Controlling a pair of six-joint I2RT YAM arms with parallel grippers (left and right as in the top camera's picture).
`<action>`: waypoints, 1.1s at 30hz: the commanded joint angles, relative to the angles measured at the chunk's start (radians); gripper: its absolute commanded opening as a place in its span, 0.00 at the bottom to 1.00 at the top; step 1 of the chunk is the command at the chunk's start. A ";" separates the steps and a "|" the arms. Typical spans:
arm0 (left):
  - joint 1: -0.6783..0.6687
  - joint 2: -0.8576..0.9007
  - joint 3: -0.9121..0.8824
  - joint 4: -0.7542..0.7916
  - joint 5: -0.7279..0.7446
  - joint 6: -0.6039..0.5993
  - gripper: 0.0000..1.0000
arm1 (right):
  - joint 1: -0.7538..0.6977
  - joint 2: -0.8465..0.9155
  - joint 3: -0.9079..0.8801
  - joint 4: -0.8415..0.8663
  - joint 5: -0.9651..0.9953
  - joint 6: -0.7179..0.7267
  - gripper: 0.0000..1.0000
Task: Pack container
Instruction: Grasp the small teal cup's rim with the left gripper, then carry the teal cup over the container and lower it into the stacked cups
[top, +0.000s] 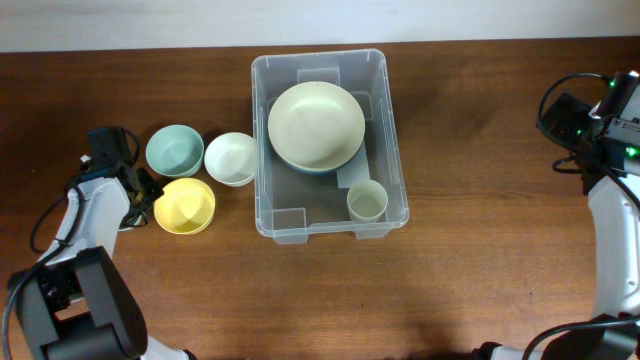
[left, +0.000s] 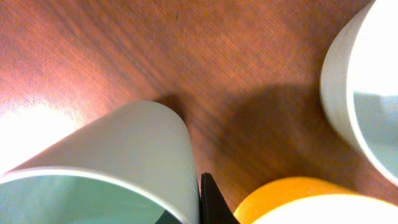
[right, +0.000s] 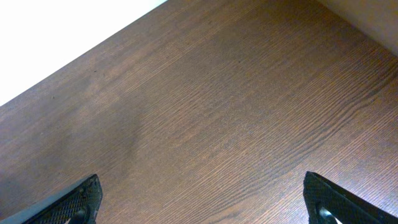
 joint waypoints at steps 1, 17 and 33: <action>0.003 -0.043 0.069 -0.047 -0.007 -0.001 0.01 | -0.002 -0.006 0.011 0.002 0.009 0.001 0.99; -0.076 -0.320 0.289 -0.076 0.626 0.168 0.01 | -0.002 -0.006 0.011 0.002 0.009 0.001 0.99; -0.577 -0.329 0.288 -0.142 0.621 0.306 0.01 | -0.002 -0.006 0.010 0.002 0.009 0.001 0.99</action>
